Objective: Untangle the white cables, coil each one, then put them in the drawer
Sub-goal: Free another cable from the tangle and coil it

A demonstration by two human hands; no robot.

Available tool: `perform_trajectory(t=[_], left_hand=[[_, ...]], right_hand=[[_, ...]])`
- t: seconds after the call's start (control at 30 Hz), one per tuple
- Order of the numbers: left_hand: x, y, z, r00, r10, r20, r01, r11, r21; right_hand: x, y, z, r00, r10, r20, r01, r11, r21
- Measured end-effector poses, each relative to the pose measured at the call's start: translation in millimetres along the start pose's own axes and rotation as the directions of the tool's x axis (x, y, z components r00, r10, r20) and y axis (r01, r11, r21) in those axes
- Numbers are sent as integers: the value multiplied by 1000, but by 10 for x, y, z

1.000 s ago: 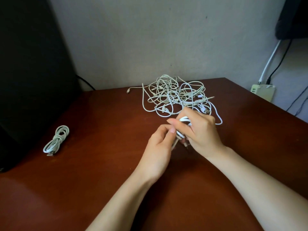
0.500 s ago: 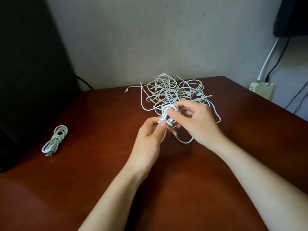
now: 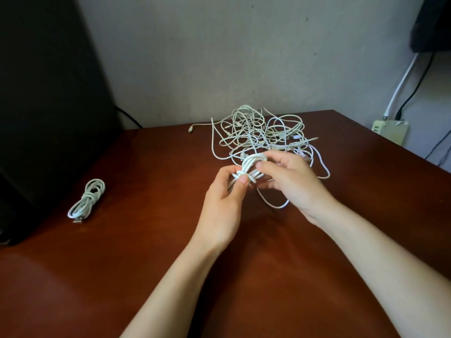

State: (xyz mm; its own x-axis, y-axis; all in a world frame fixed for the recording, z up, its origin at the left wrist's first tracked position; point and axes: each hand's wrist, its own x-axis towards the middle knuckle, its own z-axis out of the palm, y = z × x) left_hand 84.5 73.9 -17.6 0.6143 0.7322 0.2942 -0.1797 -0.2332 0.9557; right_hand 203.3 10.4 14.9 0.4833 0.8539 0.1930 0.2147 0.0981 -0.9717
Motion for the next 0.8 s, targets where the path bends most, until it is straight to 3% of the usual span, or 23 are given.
perform_trajectory(t=[0.13,0.37,0.53,0.8], left_hand=[[-2,14,16,1000,7,17,-7,1000,-22],[-9,96,16,995,60,79,-44,981,-191],[-1,130,-3,997,14,78,15,932,-362],[4,51,29,993,-109,47,118,942,-315]], right_hand=[[-26,-20,43,982,181,46,-184,979,85],[-62,-89,74,938,253,236,-311,917,250],[-50,-98,51,953,175,248,-270,859,435],[-27,-68,33,992,112,60,-127,888,442]])
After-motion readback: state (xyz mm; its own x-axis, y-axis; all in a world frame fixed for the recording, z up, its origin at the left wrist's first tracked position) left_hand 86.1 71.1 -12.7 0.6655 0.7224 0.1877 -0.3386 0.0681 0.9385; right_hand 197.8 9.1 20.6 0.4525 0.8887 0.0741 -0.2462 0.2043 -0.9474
